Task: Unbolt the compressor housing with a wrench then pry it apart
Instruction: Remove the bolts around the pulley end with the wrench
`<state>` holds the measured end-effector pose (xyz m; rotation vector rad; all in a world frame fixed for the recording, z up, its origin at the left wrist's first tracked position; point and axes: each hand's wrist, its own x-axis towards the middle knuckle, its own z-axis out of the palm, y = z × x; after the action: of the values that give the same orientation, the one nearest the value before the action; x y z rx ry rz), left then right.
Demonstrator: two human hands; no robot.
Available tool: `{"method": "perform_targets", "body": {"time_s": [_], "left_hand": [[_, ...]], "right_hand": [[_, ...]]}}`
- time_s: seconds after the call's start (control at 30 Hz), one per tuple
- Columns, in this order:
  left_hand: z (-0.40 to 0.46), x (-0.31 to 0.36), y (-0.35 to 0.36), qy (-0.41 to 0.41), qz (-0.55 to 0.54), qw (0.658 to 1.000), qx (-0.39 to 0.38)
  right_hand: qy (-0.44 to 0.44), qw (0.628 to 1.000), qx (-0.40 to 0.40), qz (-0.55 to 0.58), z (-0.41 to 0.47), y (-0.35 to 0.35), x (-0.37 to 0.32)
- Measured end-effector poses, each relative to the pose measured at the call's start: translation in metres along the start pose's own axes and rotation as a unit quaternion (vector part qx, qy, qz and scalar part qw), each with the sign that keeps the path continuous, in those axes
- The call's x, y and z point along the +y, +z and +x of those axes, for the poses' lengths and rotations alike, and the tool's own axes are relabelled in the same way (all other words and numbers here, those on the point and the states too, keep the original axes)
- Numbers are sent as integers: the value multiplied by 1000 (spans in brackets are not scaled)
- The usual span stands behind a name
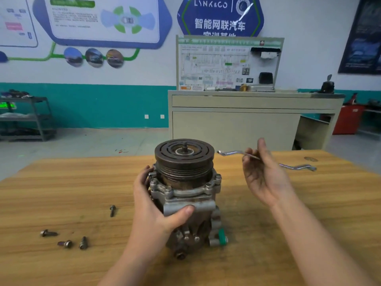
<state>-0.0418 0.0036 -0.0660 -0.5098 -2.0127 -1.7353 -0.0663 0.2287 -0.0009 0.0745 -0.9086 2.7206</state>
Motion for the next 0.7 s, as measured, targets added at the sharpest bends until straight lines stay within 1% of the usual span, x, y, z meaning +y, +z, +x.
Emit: {"method": "perform_targets", "body": {"time_s": [0.07,0.17,0.37,0.43,0.5,0.53,0.57,0.6,0.7], "left_hand": [[-2,0,5,2,-9,1000,8],[-4,-1,11,9,-5,1000,28],[-3,1,15,18,-5,998,61],[-2,2,16,22,-3,998,58],[-2,4,18,24,-3,998,50],[-2,6,18,24,-6,999,47],[-2,7,18,25,-7,999,43],[-2,7,19,25,-10,999,38],[-1,8,21,20,-26,999,23]], "right_hand": [[-70,994,33,-74,-8,-3,6],[-160,978,50,-123,-13,2,7],[-246,952,-4,-180,-23,5,5],[-265,942,-21,-206,-25,5,6],[-294,922,-43,-248,-29,4,8],[-320,904,-55,-277,-32,4,8],[-358,878,-66,-310,-35,4,10],[-406,843,-76,-344,-37,6,12],[-551,719,-101,-412,-44,15,24]]}}
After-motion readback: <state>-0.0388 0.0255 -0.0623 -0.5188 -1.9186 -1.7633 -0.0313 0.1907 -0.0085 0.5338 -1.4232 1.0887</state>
